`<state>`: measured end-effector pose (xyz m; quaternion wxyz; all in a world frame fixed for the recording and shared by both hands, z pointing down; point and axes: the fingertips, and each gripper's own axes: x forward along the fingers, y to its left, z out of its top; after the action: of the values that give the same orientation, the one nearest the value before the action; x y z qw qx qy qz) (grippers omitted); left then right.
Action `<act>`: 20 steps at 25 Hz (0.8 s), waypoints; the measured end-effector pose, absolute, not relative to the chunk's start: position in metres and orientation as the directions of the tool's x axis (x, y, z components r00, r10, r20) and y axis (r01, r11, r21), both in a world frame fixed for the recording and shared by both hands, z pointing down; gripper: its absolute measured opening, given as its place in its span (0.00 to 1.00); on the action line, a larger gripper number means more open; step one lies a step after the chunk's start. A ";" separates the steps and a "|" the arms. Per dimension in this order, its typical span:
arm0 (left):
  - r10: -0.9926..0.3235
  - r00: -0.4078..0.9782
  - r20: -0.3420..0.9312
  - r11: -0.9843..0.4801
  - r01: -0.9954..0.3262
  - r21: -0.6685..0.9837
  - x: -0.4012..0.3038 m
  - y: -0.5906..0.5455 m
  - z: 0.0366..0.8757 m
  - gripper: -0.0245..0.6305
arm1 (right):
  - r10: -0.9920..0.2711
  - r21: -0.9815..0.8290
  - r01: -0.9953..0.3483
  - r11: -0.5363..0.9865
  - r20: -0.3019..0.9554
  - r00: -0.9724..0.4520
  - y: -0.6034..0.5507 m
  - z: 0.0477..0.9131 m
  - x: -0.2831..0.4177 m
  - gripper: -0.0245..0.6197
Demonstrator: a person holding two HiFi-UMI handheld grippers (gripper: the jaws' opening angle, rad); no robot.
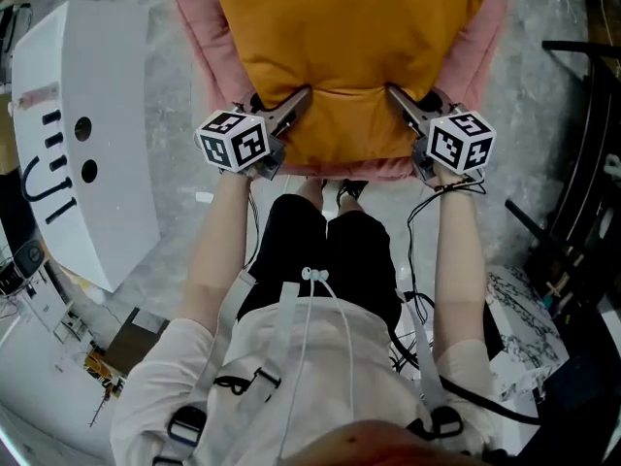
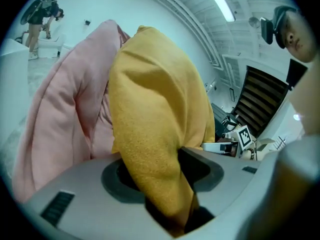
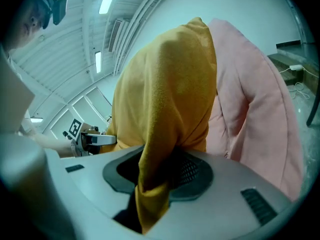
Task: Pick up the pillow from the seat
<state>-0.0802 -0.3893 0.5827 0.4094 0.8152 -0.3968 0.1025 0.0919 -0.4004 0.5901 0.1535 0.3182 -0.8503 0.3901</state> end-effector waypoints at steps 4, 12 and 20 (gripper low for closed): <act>-0.601 0.667 0.439 -0.361 -0.718 0.596 -0.077 -0.404 0.544 0.36 | -0.481 -0.525 -0.676 0.518 0.475 -0.737 -0.418 0.543 0.097 0.26; -0.676 0.667 0.312 -0.391 -0.684 0.616 -0.082 -0.413 0.471 0.35 | -0.552 -0.409 -0.693 0.593 0.421 -0.720 -0.435 0.451 0.090 0.26; -0.694 0.677 0.245 -0.475 -0.686 0.551 -0.083 -0.425 0.406 0.35 | -0.603 -0.361 -0.701 0.615 0.356 -0.714 -0.440 0.386 0.091 0.26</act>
<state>-0.0829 -0.4248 0.4059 0.3180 0.8587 -0.4018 -0.0060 0.0910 -0.4395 0.3861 0.1000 0.3650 -0.8931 0.2431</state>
